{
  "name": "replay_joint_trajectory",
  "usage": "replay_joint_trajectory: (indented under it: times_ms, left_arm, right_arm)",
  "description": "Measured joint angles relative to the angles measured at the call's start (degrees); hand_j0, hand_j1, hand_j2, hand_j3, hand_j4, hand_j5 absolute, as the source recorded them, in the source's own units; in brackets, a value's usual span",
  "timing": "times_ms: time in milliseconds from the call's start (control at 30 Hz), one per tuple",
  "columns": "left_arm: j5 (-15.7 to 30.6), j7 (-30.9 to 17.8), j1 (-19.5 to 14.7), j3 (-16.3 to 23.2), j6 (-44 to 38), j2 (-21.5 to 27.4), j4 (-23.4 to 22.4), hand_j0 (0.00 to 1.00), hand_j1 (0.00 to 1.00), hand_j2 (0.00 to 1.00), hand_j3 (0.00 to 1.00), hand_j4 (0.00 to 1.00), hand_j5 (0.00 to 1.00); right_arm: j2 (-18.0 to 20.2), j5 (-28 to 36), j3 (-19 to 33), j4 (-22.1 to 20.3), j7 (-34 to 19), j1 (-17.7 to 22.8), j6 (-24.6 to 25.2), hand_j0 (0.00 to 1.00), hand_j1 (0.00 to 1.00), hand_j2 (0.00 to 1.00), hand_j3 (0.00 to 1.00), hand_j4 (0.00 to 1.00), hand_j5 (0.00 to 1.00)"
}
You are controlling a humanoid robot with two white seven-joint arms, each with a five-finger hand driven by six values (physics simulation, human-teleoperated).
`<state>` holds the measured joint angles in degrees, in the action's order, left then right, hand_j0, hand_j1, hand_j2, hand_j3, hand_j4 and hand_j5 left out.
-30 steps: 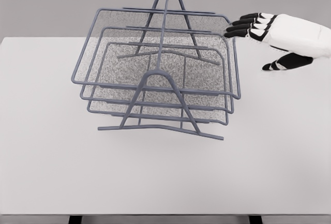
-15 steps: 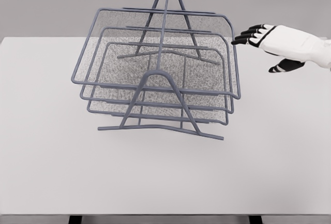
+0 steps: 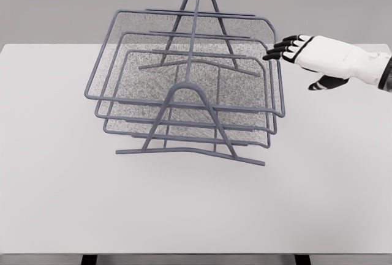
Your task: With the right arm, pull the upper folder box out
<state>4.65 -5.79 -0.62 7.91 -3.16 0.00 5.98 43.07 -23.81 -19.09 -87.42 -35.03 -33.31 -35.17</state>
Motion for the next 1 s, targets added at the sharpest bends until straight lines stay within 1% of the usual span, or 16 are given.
replay_joint_trajectory:
  times_ms: [300, 533, 667, 867, 1000]
  left_arm:
    - [0.00, 0.00, 0.00, 0.00, 0.00, 0.00, 0.00, 1.00, 1.00, 1.00, 1.00, 1.00, 1.00]
    - [0.00, 0.00, -0.09, -0.02, -0.01, 0.00, 0.02, 1.00, 1.00, 1.00, 1.00, 1.00, 1.00]
    - [0.00, 0.00, -0.09, -0.05, -0.01, 0.00, 0.04, 1.00, 1.00, 1.00, 1.00, 1.00, 1.00]
    - [0.00, 0.00, -0.09, -0.04, -0.01, 0.00, 0.03, 1.00, 1.00, 1.00, 1.00, 1.00, 1.00]
    - [0.00, 0.00, -0.09, -0.01, 0.00, 0.00, 0.01, 1.00, 1.00, 1.00, 1.00, 1.00, 1.00]
  right_arm:
    - [-0.97, -0.36, -0.68, -0.54, 0.00, -0.35, 0.01, 1.00, 1.00, 1.00, 1.00, 1.00, 1.00]
    - [-2.48, -1.94, -2.72, -0.62, 0.07, -0.35, 0.42, 1.00, 1.00, 1.00, 1.00, 1.00, 1.00]
    - [-2.18, -1.05, -2.80, -0.72, 0.21, 0.26, 1.12, 1.00, 1.00, 1.00, 1.00, 1.00, 1.00]
    - [-1.89, -1.40, -2.83, -0.84, 0.21, 0.44, 0.87, 1.00, 1.00, 1.00, 1.00, 1.00, 1.00]
    - [-0.76, -2.15, -2.48, -1.31, 0.08, 0.53, 0.31, 1.00, 1.00, 1.00, 1.00, 1.00, 1.00]
